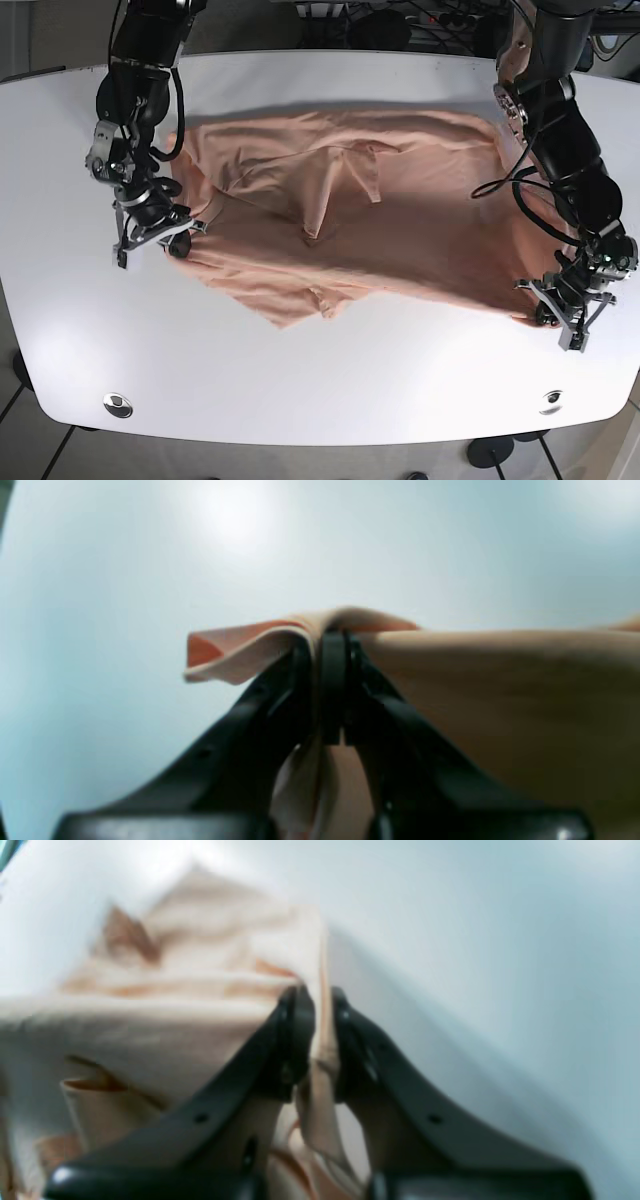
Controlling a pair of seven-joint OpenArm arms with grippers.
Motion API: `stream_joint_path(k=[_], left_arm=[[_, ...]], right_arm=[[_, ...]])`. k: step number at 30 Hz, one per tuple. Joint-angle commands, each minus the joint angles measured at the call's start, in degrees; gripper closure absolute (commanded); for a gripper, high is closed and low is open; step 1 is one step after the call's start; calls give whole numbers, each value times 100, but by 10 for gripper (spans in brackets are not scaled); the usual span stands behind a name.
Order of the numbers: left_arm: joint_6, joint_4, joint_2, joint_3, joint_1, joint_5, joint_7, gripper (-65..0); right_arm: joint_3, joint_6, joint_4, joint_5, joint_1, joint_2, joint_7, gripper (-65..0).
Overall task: Fold the T-shirt properly
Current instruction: 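Lift the shirt by the hem with both grippers and swing it flat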
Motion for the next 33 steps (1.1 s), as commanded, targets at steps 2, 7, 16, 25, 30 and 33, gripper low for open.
stream_joint_path(k=[2,7,16,25,30,33], left_arm=[[-12,536,-96,-11,-229,-71,67,0],[-12,237,-148,6,-1310,-53,67,0],[-12,-1794,-570,24,-4498,-9,49,0],[-12,-1126,-904,-29,-3209,-71,75,0],[-12,-9,-922,-548,-1002,-598,75,0],[-12,290,-913,-803,308,-1108,49,0]], right_arm=[[28,17,58,46,783,248,-17,-16],[-16,26,-522,64,2515,547,-368,-16],[-1027,26,-1269,64,5645,828,-447,-16],[-974,149,-240,73,4414,828,-764,-17],[-499,228,612,547,2190,653,-746,-17],[-147,263,929,635,932,424,-737,-17]])
